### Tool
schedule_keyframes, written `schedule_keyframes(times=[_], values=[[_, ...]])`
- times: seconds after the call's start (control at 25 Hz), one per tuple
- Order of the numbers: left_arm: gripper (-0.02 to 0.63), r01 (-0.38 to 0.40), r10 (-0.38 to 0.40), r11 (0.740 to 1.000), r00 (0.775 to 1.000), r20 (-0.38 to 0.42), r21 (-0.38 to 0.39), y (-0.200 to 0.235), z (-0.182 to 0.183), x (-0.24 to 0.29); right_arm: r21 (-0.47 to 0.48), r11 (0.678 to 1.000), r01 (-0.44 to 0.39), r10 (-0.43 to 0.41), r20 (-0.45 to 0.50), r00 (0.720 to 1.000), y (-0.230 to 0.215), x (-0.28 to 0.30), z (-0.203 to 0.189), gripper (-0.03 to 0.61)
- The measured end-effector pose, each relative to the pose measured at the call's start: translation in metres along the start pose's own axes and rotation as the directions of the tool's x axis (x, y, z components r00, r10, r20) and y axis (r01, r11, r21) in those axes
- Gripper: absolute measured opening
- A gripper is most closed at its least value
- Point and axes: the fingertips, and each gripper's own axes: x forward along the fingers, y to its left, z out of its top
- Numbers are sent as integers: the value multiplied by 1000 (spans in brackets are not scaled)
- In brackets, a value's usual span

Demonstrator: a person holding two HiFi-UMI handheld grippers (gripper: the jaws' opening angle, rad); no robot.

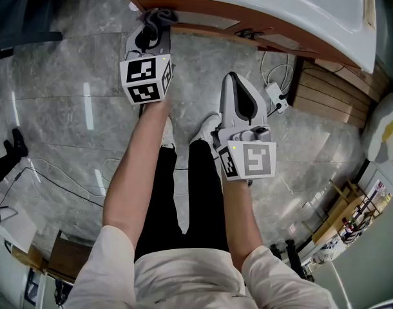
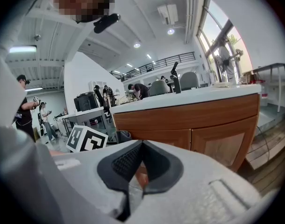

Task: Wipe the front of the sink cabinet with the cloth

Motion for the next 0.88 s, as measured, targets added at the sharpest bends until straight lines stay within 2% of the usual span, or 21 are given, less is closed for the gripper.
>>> schedule_keyframes(times=[0.2, 0.36, 0.52, 0.88], values=[[87, -46, 47, 998, 999, 5, -43, 22, -2, -6, -2, 1000, -1, 1, -5, 1000, 3, 2, -2, -3], [86, -37, 37, 999, 999, 2, -24, 25, -4, -5, 0, 1000, -1, 1, -9, 1000, 8, 4, -6, -2], [86, -41, 41, 998, 999, 6, -40, 25, -6, -5, -2, 1000, -7, 7, -10, 1000, 12, 4, -8, -2], [86, -34, 35, 999, 999, 6, -31, 23, -19, 3, 12, 1000, 8, -8, 3, 1000, 2, 4, -13, -2]])
